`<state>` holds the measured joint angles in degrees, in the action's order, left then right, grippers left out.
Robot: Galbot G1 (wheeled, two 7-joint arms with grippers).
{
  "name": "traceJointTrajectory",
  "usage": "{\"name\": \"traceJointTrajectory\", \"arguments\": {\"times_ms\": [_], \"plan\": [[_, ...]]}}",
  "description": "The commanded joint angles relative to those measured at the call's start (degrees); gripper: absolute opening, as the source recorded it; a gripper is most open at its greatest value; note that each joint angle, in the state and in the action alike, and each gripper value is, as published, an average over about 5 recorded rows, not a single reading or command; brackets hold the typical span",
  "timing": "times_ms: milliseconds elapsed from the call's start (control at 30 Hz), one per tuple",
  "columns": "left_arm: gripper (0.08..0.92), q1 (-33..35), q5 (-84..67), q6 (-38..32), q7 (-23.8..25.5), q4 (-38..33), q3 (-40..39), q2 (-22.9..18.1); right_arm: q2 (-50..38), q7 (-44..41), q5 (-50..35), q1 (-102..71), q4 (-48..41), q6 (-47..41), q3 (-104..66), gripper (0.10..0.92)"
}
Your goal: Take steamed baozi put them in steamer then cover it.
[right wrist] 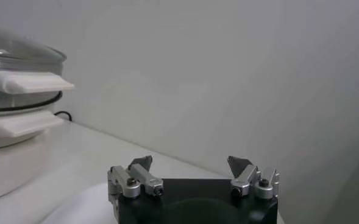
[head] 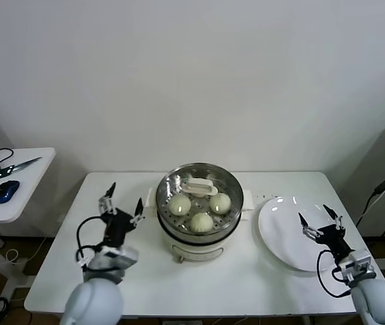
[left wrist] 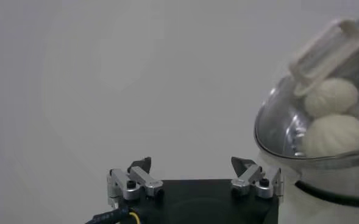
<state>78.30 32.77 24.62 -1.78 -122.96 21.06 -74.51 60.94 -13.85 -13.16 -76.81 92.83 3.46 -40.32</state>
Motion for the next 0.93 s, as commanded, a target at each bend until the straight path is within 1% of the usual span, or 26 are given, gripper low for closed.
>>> {"name": "traceJointTrajectory", "arguments": {"times_ms": [33, 200, 467, 700, 933], "plan": [[0.823, 11.4, -43.4, -27.5, -3.1, 6.9, 23.0, -5.0, 1.0, -0.4, -2.7, -3.0, 0.8, 1.0, -0.5, 0.823], [0.823, 12.0, -46.8, -29.1, -1.1, 9.7, 23.7, -5.7, 1.4, -1.7, -4.4, -4.4, 1.0, 2.3, -1.2, 0.823], [0.823, 11.3, -42.9, -29.1, 1.6, 9.9, 22.4, -6.6, 1.0, -2.9, -6.1, -6.8, 0.8, 3.6, -2.1, 0.823], [0.823, 12.5, -41.6, -29.7, 1.8, 9.6, 21.0, -6.9, 0.3, -2.9, -7.4, -7.4, 0.3, 3.9, -2.7, 0.823], [0.823, 12.8, -41.9, -29.7, 1.6, 9.2, 21.3, -7.4, -0.1, -2.9, -7.8, -6.7, -0.1, 4.1, -2.3, 0.823]]}}
